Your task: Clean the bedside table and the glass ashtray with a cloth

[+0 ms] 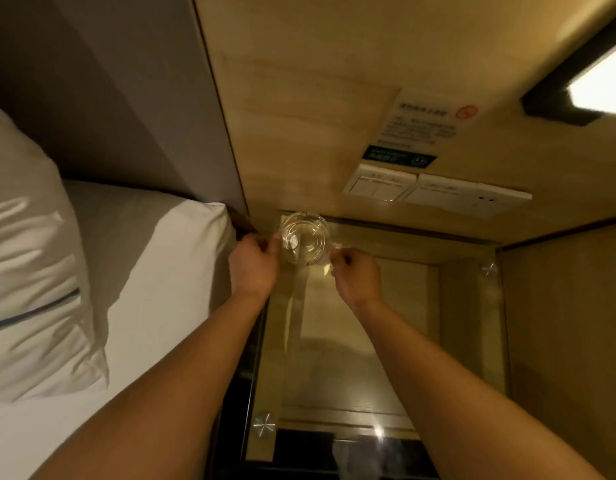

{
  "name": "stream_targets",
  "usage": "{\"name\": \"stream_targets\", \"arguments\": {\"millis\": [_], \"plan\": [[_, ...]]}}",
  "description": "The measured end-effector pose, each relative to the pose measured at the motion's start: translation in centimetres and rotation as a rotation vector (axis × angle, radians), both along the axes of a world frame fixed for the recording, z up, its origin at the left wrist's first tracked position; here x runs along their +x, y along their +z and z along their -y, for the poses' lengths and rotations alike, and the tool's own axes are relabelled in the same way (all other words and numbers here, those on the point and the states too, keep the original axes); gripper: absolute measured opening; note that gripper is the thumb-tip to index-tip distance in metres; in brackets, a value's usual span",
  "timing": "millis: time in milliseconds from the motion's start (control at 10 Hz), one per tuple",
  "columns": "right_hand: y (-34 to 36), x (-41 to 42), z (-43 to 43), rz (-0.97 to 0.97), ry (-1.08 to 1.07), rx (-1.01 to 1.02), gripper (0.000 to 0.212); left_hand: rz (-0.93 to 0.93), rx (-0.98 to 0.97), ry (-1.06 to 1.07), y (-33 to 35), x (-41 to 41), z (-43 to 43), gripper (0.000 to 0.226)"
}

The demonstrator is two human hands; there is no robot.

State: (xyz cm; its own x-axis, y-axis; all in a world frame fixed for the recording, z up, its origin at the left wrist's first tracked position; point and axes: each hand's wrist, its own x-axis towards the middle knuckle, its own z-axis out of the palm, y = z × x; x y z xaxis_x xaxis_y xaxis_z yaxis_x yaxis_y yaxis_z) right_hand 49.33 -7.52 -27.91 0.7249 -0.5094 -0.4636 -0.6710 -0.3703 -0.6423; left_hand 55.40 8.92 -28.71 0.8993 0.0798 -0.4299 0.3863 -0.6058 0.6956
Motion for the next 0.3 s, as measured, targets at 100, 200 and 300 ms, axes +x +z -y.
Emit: {"name": "stream_targets", "arguments": {"millis": [100,200,300], "plan": [[3.9,-2.9,0.0,-0.019,0.043,-0.059,0.036,0.033,0.019,-0.061,4.0,-4.0,-0.9,0.045],[9.2,-6.5,-0.5,-0.042,0.106,-0.060,0.044,0.131,0.093,-0.198,8.8,-8.9,-1.1,0.044],[13.8,-10.7,-1.1,-0.040,0.231,-0.147,0.051,0.212,0.222,-0.364,13.6,-13.4,-0.9,0.051]]}}
